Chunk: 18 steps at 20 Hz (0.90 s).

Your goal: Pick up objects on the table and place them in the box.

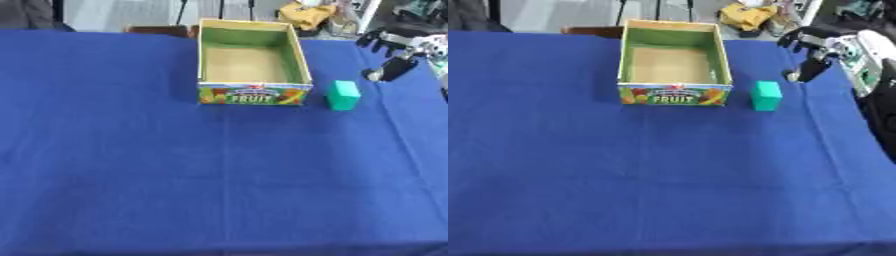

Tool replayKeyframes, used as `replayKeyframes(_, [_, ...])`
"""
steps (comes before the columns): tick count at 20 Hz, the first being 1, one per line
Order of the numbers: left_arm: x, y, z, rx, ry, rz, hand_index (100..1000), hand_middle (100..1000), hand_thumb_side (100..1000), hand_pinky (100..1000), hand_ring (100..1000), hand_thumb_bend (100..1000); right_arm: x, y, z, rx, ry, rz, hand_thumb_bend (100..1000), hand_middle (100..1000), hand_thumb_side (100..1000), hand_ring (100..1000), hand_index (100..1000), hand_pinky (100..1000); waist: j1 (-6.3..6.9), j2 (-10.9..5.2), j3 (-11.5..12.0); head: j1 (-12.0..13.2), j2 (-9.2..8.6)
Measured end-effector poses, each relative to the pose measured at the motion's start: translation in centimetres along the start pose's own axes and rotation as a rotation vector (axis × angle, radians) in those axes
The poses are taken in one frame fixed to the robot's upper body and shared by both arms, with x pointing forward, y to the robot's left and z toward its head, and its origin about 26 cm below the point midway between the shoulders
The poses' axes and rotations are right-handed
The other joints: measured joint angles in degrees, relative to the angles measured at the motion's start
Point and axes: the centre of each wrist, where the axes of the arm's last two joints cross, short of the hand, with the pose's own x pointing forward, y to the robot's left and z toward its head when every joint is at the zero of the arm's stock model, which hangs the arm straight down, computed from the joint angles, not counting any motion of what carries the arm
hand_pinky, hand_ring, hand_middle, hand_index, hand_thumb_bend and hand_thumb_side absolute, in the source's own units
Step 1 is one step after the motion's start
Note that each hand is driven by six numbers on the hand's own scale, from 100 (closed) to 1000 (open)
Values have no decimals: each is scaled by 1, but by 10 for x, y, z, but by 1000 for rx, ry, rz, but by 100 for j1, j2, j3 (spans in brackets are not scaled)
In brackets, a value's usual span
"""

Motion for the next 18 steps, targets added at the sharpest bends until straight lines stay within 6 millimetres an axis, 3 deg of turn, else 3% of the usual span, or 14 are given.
replayKeyframes(18, [0,0,0,0,0,0,799,715,699,661,801,610,12,23,-14,111,-43,12,236,846,100,817,917,677,109,10,16,-1,0])
